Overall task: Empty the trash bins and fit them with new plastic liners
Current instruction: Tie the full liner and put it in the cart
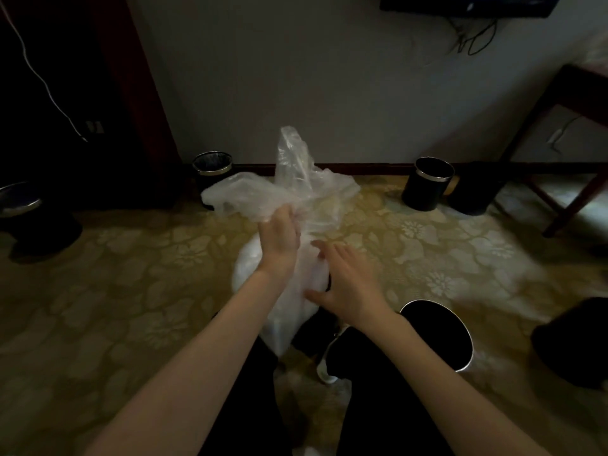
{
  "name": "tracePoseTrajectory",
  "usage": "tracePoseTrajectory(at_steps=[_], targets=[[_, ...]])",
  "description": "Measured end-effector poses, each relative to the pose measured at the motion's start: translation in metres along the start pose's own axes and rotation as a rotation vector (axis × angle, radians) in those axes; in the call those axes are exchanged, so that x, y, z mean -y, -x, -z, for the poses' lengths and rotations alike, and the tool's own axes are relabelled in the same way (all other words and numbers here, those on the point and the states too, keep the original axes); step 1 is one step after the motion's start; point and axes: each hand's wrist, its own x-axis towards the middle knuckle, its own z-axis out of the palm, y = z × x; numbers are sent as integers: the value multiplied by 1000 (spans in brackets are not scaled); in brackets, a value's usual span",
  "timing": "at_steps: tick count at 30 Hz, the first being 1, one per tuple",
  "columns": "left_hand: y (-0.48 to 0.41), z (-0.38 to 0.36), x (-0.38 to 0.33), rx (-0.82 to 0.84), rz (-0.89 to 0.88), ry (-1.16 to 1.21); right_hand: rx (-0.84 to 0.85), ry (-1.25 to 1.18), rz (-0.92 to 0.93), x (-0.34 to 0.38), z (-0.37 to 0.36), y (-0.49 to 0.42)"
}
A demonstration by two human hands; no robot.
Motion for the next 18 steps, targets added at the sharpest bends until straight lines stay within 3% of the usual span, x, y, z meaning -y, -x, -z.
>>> tracePoseTrajectory(at_steps=[2, 4, 8, 10, 12, 13, 15, 16, 17, 18], targets=[[4, -4, 0, 98, -1, 91, -21, -60, -50, 6, -11, 3], [4, -8, 3, 121, -13, 15, -103, -77, -104, 16, -17, 7], [-3, -9, 13, -28, -136, -607, -205, -31, -61, 44, -38, 22], [-1, -9, 14, -79, -246, -940, -79, -236, -99, 54, -44, 31], [-1, -7, 12, -40, -296, -1091, 117, -393, -62, 53, -46, 38], [-5, -6, 13, -17, -304, -1203, 134, -398, -4, 51, -46, 40], [-2, -3, 13, -84, -260, -1153, 1, -341, 2, 47, -37, 41], [-4, -1, 13, -152, -207, -965, -132, -267, -23, 43, -31, 38], [-7, -1, 15, -140, -150, -930, -252, -163, -52, 38, -26, 34], [-3, 2, 11, -165, -53, -710, -321, -63, -71, 32, -21, 29]])
